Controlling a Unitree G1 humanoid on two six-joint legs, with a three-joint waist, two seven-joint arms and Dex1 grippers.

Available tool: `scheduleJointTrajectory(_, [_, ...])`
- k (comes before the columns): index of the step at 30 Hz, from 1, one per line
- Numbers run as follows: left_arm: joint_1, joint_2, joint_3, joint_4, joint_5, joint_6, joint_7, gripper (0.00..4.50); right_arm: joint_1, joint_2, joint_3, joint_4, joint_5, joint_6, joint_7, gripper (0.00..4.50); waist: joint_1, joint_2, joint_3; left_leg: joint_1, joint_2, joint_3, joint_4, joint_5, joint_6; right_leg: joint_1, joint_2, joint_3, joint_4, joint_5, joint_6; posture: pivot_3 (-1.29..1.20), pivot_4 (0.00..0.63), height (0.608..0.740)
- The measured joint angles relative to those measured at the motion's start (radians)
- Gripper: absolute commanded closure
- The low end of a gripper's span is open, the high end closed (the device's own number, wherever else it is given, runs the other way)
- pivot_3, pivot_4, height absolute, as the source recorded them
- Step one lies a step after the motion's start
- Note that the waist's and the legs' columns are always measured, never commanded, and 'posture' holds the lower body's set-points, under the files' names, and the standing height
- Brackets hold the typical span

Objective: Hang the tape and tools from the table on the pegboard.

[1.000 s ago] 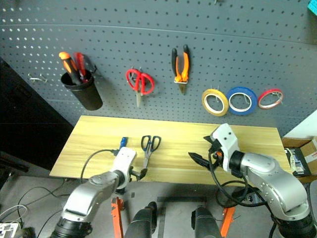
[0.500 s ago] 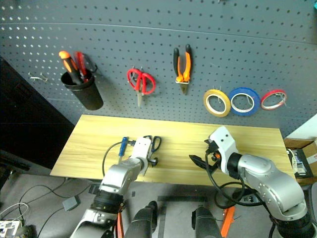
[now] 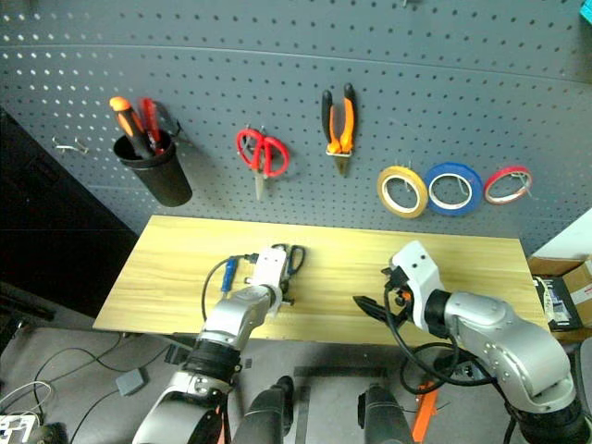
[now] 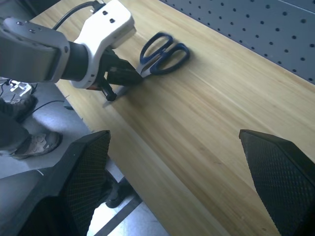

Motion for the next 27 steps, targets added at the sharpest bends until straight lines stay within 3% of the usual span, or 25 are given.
scheduleJointTrajectory(5, [0.085, 0.062, -0.008, -0.065, -0.012, -0.063, -0.117, 3.76, 0.018, 0.000, -0.024, -0.013, 0.001, 0.008, -0.012, 0.00, -0.002, 0.000, 0.000, 0.000, 0.000, 0.001, -0.001, 0.000, 0.000, 0.000, 0.000, 0.000, 0.000, -0.001, -0.001, -0.14, 0.262, 0.740])
scheduleJointTrajectory(11, [0.264, 0.165, -0.015, -0.268, -0.051, -0.058, -0.267, 3.88, 0.026, -0.003, -0.028, -0.031, -0.003, -0.045, -0.001, 0.00, -0.012, 0.000, 0.000, 0.000, 0.001, 0.001, -0.002, 0.000, 0.000, -0.001, 0.000, 0.000, 0.000, -0.002, -0.004, -0.13, 0.258, 0.740])
scheduleJointTrajectory(17, [0.491, 0.268, 0.071, -0.632, -0.141, -0.198, -0.417, 3.89, 0.026, -0.027, -0.058, -0.069, -0.021, -0.228, 0.070, 0.00, -0.011, 0.001, 0.001, 0.000, 0.002, 0.001, -0.002, -0.001, -0.001, -0.001, -0.001, 0.000, -0.001, -0.005, -0.009, -0.11, 0.252, 0.740])
scheduleJointTrajectory(22, [0.533, 0.281, 0.173, -0.818, -0.166, -0.349, -0.418, 3.89, -0.015, -0.033, -0.077, -0.072, -0.021, -0.297, 0.099, 0.00, 0.000, 0.001, 0.001, -0.001, 0.003, 0.004, -0.002, -0.001, -0.002, 0.000, -0.001, 0.000, -0.010, -0.002, -0.008, -0.08, 0.247, 0.740])
scheduleJointTrajectory(27, [0.447, 0.279, 0.254, -0.840, -0.208, -0.373, -0.395, 3.89, -0.050, -0.034, -0.092, -0.035, -0.025, -0.330, 0.101, 0.00, 0.010, 0.001, 0.001, -0.002, 0.003, 0.005, -0.002, -0.001, -0.002, 0.000, -0.001, 0.001, -0.011, -0.001, -0.006, -0.07, 0.238, 0.740])
